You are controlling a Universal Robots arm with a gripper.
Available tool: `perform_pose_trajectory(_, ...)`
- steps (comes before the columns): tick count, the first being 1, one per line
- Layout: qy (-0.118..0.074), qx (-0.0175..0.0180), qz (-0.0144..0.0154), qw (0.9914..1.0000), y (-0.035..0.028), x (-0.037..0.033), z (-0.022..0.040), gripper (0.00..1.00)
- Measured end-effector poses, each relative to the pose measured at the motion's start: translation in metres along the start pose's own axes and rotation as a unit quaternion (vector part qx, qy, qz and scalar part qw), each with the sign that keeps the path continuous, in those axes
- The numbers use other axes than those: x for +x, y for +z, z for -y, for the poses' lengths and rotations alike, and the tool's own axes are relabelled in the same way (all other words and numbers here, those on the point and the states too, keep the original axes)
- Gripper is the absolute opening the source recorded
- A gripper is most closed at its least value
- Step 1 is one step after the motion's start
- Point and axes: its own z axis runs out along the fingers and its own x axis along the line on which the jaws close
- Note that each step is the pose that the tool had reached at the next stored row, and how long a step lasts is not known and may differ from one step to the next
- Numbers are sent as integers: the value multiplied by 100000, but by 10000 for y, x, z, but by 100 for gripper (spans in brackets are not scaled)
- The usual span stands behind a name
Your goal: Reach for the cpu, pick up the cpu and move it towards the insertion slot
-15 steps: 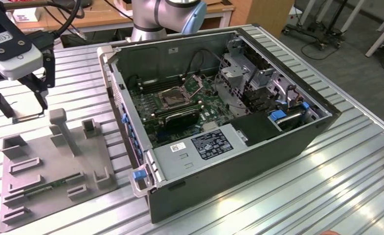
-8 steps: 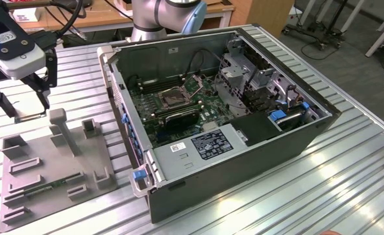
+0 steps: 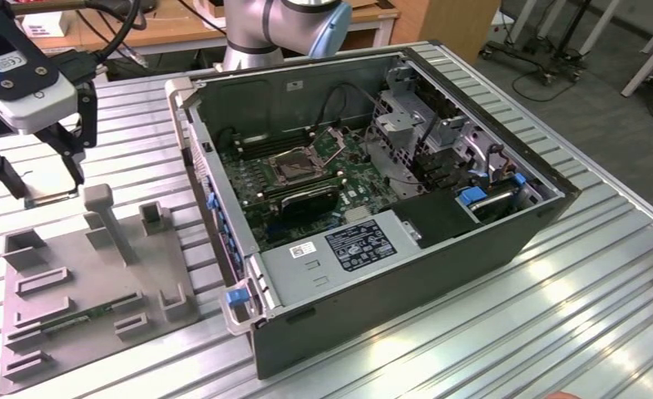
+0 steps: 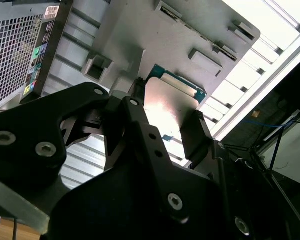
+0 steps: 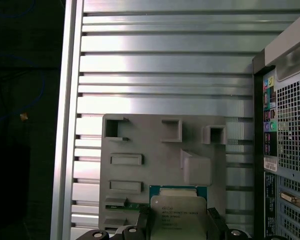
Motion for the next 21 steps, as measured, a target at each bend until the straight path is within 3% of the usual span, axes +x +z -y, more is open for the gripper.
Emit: perform_pose_trajectory(21,0,3,-5,100000,-1,-81,2,53)
